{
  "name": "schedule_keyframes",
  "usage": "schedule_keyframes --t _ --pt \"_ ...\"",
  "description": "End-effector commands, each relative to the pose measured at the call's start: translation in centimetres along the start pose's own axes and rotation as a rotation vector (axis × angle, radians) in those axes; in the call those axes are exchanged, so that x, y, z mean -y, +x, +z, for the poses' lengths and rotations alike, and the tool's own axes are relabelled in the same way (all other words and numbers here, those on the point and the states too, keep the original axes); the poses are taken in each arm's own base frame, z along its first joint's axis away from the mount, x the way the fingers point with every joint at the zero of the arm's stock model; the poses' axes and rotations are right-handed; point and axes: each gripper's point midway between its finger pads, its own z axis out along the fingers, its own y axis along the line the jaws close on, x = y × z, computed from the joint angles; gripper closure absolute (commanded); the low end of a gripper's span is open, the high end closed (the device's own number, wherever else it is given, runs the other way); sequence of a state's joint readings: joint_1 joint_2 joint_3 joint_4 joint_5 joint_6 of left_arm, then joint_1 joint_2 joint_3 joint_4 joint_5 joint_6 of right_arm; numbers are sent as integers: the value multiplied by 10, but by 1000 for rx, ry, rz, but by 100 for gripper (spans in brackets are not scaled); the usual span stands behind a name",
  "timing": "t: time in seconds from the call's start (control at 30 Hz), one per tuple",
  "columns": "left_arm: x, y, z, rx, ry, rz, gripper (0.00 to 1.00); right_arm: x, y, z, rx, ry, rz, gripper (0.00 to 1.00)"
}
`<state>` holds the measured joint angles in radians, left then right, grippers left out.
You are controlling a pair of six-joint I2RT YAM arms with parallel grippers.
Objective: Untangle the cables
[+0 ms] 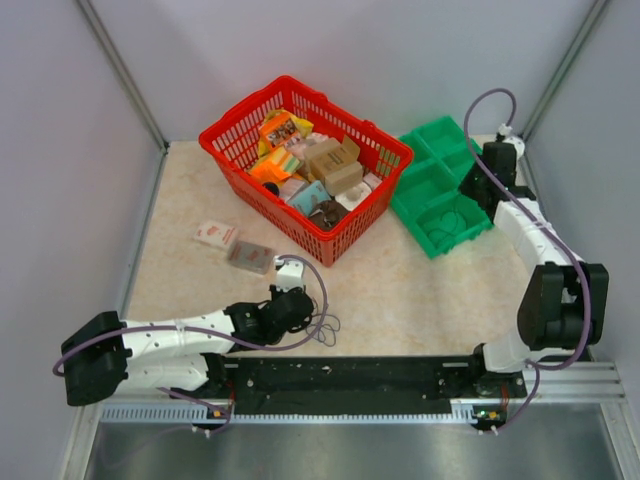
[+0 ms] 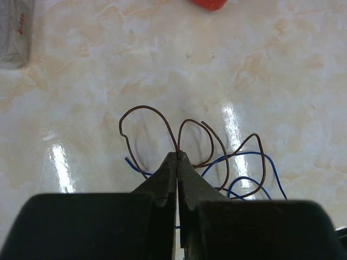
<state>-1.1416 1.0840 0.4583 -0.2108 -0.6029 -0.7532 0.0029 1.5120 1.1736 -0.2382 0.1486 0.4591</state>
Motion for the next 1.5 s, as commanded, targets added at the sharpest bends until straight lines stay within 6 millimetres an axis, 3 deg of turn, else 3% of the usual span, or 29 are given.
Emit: schedule_keyframes --t 0.0,0.13,0.27,0.43,0.6,0.7,0.77,0.87,1.0,1.13,1.23,1.3,1.47 --pt "4 -12 -1 40 9 -29 100 -13 48 5 -112 -1 -66 100" --pt "4 -12 -1 37 12 -25 100 2 76 14 -176 94 -54 100" --pt "4 -12 -1 39 13 -29 100 24 81 14 -167 206 -56 99" --pt "5 -12 -1 36 16 -24 100 22 77 24 -188 209 -113 94" --pt "5 -12 -1 34 15 -21 100 5 61 26 -217 154 -183 69" --pt "5 -12 -1 35 14 -23 100 5 55 15 -238 160 -209 48" --pt "5 -12 -1 35 14 -23 100 5 51 -1 -218 150 -216 42" --pt "5 -12 0 33 14 -22 100 6 52 -25 -198 123 -215 40" --pt "6 -12 0 30 12 -18 100 -7 74 -56 -217 37 -247 39" --pt "6 -11 1 29 10 -14 100 -39 95 -96 -205 -93 -300 37" --pt "5 -12 0 31 10 -18 100 -62 138 -130 -271 -231 -292 37" --pt "5 -12 0 31 8 -20 100 -66 162 -153 -281 -281 -282 37" --pt "6 -12 1 26 2 -20 100 -74 256 -196 -447 -477 -242 37"
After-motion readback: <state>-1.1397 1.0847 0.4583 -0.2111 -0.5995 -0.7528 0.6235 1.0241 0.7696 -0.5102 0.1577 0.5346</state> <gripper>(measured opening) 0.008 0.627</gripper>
